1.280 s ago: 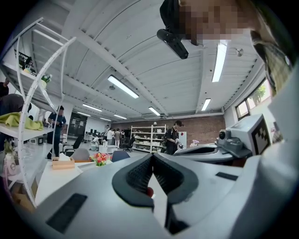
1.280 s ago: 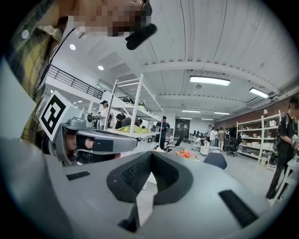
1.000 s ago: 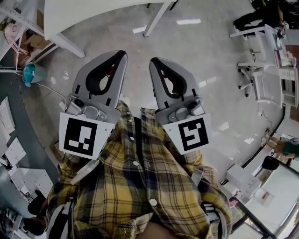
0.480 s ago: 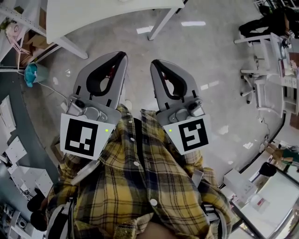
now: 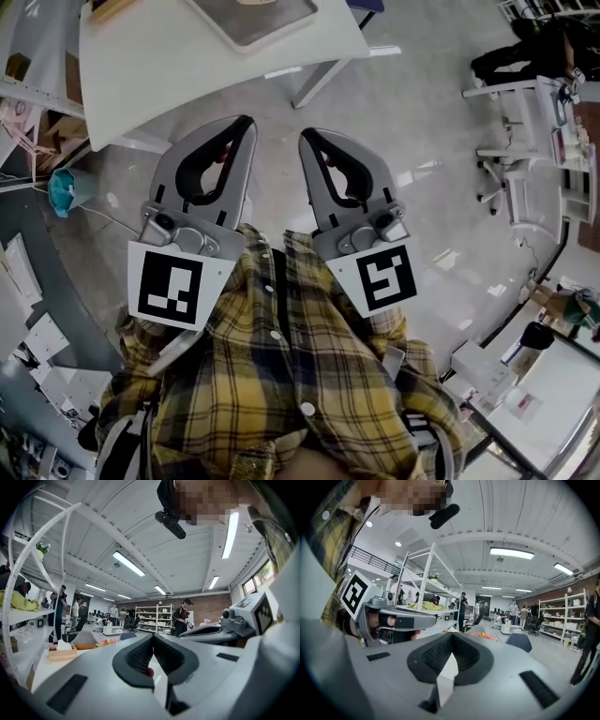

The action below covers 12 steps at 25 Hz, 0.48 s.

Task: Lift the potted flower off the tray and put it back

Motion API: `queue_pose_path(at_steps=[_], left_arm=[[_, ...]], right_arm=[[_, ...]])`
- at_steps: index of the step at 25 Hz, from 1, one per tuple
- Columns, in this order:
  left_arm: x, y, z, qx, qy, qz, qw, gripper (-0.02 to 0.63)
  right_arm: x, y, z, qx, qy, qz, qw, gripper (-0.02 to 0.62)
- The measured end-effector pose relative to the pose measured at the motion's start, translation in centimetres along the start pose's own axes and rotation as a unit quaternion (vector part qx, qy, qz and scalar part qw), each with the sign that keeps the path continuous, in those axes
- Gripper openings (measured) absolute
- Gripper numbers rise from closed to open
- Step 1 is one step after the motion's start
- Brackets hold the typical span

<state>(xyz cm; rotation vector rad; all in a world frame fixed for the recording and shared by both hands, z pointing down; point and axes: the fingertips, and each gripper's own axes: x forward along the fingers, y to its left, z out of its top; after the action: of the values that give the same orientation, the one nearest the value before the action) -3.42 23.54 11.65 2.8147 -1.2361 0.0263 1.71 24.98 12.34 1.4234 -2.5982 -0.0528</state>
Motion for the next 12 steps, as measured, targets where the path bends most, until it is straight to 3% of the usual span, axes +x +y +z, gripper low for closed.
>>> queue_pose_path(at_steps=[12], left_arm=[[4.0,9.8,-0.6,0.001,0.007,0.008,0.9999,0.009]], right_arm=[[10.4,-2.2,-0.6,-0.005,0.016,0.002,1.000,-0.003]])
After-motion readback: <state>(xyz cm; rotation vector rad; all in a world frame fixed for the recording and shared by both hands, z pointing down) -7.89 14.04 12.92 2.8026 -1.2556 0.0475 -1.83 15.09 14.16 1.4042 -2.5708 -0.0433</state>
